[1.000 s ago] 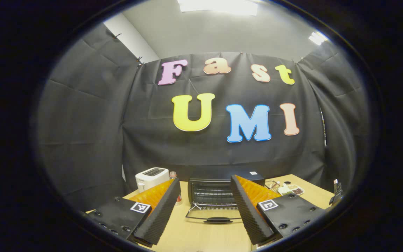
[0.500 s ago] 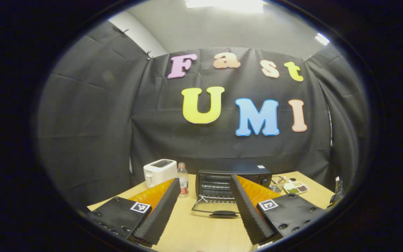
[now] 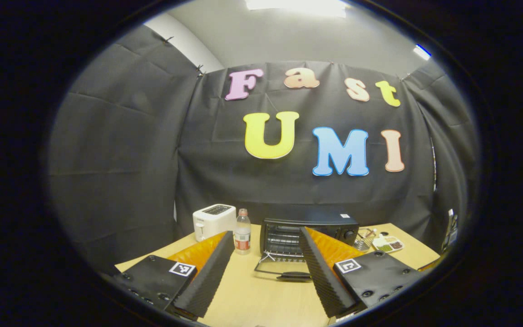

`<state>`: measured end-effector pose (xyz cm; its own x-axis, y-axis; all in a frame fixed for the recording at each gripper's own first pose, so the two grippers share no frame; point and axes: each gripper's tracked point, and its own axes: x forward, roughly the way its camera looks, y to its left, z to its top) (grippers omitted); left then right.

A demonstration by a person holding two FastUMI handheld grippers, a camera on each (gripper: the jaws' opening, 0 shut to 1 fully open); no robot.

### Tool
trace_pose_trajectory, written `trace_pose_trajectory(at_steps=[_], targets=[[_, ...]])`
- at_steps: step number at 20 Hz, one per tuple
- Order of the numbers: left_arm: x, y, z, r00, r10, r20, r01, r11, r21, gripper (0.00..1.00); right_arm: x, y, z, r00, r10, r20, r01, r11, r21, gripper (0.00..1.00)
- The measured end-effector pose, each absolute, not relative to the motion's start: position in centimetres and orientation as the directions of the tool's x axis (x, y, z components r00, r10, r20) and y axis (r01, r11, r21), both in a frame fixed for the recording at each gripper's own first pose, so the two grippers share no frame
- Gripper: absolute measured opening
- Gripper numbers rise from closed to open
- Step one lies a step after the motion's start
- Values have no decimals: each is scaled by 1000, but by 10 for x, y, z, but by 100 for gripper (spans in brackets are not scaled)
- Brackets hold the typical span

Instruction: Open the electric oven with the left hand, put the food in, and close the electric oven.

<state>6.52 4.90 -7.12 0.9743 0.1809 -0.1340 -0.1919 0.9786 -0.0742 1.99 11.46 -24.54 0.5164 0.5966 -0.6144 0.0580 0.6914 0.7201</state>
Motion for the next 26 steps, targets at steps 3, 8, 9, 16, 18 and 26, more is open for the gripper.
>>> trace_pose_trajectory(at_steps=[3,8,9,16,18,26], targets=[[82,57,-71,977,169,-127,-179,981,-78,100,46,129,-226,556,593,-582,61,670,740,7],[110,77,-76,981,152,-119,-163,983,-88,100,85,166,-209,593,602,-535,33,646,763,7],[115,81,-79,981,146,-125,-158,983,-89,100,93,173,-206,599,605,-525,28,639,769,7],[154,124,-95,979,150,-135,-163,983,-89,100,148,226,-204,624,612,-486,9,616,788,7],[166,137,-100,979,152,-138,-166,982,-90,100,163,242,-207,627,617,-475,18,598,801,7],[195,182,-124,971,163,-172,-175,983,-53,96,229,280,-234,658,597,-458,22,593,805,7]])
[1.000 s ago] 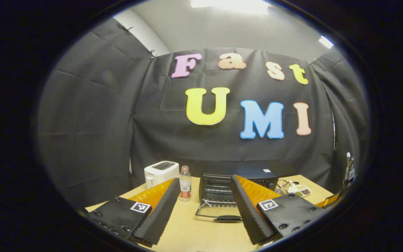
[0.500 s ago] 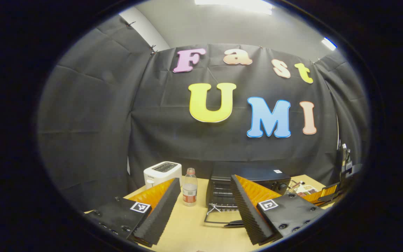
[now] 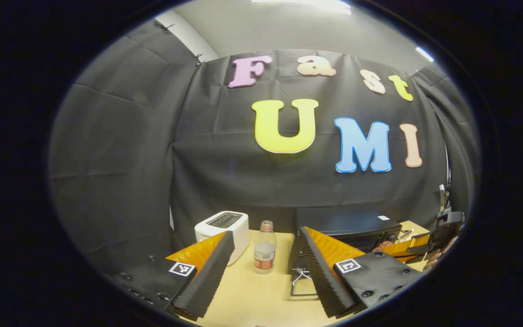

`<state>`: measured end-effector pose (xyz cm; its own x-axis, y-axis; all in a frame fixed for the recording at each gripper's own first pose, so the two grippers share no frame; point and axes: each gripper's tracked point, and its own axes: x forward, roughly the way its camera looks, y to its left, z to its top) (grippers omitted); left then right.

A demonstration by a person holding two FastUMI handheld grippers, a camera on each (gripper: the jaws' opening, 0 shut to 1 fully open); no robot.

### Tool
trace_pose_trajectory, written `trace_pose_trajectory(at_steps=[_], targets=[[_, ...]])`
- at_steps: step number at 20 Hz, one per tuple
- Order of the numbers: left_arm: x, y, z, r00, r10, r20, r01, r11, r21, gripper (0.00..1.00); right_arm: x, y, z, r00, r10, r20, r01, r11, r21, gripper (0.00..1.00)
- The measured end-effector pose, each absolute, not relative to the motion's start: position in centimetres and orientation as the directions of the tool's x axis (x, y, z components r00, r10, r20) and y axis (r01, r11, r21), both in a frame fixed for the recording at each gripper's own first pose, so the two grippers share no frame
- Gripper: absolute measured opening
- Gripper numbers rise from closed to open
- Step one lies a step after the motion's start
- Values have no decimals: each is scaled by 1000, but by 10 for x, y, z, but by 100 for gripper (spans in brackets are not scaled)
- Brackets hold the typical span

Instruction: Open the electric oven with the left hand, put the food in, and close the electric oven.

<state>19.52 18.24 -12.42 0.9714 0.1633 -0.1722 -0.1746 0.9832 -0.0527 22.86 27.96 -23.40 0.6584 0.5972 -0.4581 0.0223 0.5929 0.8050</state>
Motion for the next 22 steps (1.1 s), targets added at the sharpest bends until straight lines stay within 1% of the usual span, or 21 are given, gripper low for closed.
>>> trace_pose_trajectory(at_steps=[5,6,10,13,14,16,18,19,21,22], targets=[[198,214,-137,959,201,-203,-207,978,-12,96,261,305,-251,679,590,-436,28,573,819,7],[197,218,-141,955,208,-210,-214,977,-7,91,266,311,-254,683,591,-429,23,569,822,7],[194,236,-151,942,238,-236,-243,970,7,100,291,323,-266,709,576,-407,37,546,837,7],[191,244,-156,933,255,-253,-260,966,14,100,307,326,-270,748,550,-373,29,534,845,7],[188,245,-160,931,257,-259,-262,965,17,96,313,326,-270,760,538,-365,25,537,843,7],[186,247,-163,928,263,-265,-267,964,23,96,318,324,-279,763,520,-384,40,555,831,7],[184,246,-166,925,265,-271,-271,962,17,100,323,324,-285,758,525,-386,53,540,840,8],[184,245,-167,925,264,-275,-270,963,16,100,326,323,-288,756,523,-393,60,542,838,9],[182,242,-170,924,263,-279,-267,963,23,100,324,319,-292,755,513,-408,68,558,827,13],[182,240,-170,924,262,-279,-266,964,25,100,324,317,-297,754,500,-426,76,578,813,8]])
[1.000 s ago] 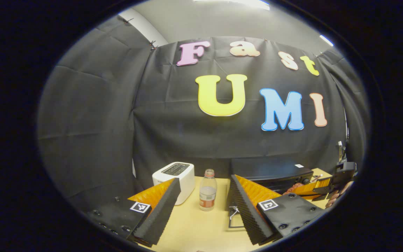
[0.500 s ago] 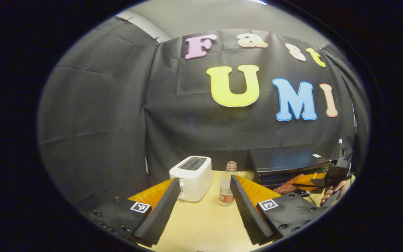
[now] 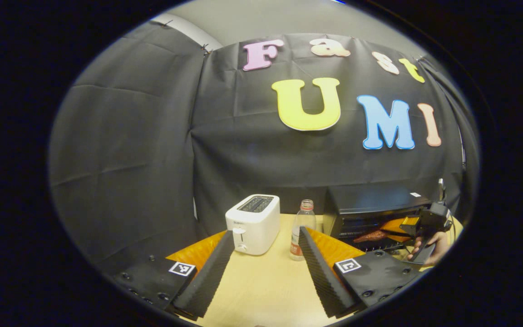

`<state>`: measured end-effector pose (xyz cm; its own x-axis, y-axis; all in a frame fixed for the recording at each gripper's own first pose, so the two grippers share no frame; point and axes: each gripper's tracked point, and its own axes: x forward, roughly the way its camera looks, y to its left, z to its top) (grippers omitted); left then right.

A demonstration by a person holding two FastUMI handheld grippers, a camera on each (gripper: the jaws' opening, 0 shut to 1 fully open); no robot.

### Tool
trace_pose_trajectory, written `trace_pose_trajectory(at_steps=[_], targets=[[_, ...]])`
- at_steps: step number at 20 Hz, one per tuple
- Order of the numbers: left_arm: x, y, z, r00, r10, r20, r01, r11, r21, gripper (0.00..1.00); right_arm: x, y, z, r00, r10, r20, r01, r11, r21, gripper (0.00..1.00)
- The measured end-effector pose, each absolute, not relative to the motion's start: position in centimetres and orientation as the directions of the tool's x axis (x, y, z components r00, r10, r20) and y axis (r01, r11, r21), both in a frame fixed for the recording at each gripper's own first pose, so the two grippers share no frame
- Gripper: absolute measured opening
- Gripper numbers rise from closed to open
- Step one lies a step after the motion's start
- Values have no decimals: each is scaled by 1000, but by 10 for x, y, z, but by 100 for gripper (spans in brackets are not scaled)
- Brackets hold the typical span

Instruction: Open the electric oven with the left hand, put the food in, and close the electric oven.

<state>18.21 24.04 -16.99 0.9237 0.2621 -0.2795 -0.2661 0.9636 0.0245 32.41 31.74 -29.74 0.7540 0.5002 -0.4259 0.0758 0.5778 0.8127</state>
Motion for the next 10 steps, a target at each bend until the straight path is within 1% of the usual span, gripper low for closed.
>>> trace_pose_trajectory(at_steps=[1,2,3,4,5,6,7,10], targets=[[181,238,-168,925,259,-279,-264,964,23,92,324,314,-300,753,494,-436,77,591,803,30],[182,235,-167,926,257,-277,-261,965,20,96,322,313,-301,753,486,-443,75,606,792,38],[183,233,-167,927,254,-278,-259,966,19,100,322,312,-300,756,481,-444,67,618,783,39],[182,229,-168,927,249,-280,-254,967,18,96,321,309,-293,766,482,-426,47,619,784,59],[182,225,-168,928,244,-280,-250,968,16,100,322,300,-292,773,453,-445,53,652,756,79],[183,220,-167,931,239,-277,-244,970,16,100,320,295,-294,780,435,-449,45,677,735,99],[182,216,-165,933,233,-275,-237,971,17,100,319,289,-291,787,424,-448,34,695,718,97],[179,199,-163,940,212,-268,-213,977,24,100,310,275,-279,801,404,-442,-4,742,671,97]])
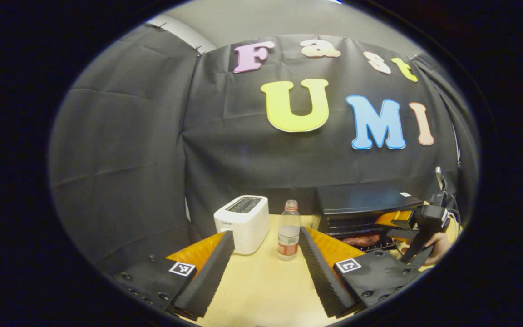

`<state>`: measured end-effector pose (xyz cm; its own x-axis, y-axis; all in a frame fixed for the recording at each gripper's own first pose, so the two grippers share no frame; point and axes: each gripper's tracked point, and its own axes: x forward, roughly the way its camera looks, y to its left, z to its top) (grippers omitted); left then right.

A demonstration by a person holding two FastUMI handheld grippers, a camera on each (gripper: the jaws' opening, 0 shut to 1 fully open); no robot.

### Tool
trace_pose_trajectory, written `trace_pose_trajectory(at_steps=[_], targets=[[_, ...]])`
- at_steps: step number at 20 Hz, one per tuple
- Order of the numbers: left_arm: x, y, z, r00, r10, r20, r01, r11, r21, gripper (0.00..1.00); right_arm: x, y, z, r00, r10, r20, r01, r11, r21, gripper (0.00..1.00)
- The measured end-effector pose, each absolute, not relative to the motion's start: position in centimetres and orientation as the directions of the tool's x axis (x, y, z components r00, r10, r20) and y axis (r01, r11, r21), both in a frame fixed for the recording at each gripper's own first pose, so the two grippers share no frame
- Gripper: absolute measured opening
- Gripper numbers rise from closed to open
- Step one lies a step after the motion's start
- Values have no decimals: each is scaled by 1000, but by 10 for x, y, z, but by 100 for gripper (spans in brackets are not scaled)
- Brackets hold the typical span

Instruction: Open the electric oven with the left hand, put the food in, and close the electric oven.

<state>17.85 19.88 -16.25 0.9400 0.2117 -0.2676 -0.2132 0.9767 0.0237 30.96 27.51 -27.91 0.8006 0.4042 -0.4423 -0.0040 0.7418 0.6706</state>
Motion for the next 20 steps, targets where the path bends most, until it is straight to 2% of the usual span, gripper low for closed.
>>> trace_pose_trajectory(at_steps=[3,4,5,8,13,14,15,17,20], targets=[[177,176,-166,944,179,-278,-184,983,8,100,289,265,-263,797,419,-435,-62,773,631,98],[176,166,-169,945,165,-284,-173,985,-2,96,280,260,-256,802,417,-429,-85,789,609,98],[173,156,-173,945,150,-290,-160,987,-11,100,271,253,-247,809,414,-417,-110,804,585,98],[168,125,-185,945,102,-312,-117,993,-32,100,244,230,-217,832,404,-380,-181,845,503,98],[156,63,-231,909,1,-416,-44,995,-95,100,204,182,-172,876,365,-314,-235,894,382,98],[155,48,-241,896,-24,-443,-29,993,-112,91,197,171,-166,883,352,-310,-234,904,358,97],[154,37,-250,883,-39,-467,-20,992,-122,91,189,159,-159,892,336,-303,-231,914,334,97],[150,12,-271,855,-80,-513,6,989,-145,100,177,139,-147,909,304,-285,-221,931,290,97],[145,-20,-302,802,-134,-582,30,982,-184,100,160,108,-132,935,247,-256,-192,956,222,97]])
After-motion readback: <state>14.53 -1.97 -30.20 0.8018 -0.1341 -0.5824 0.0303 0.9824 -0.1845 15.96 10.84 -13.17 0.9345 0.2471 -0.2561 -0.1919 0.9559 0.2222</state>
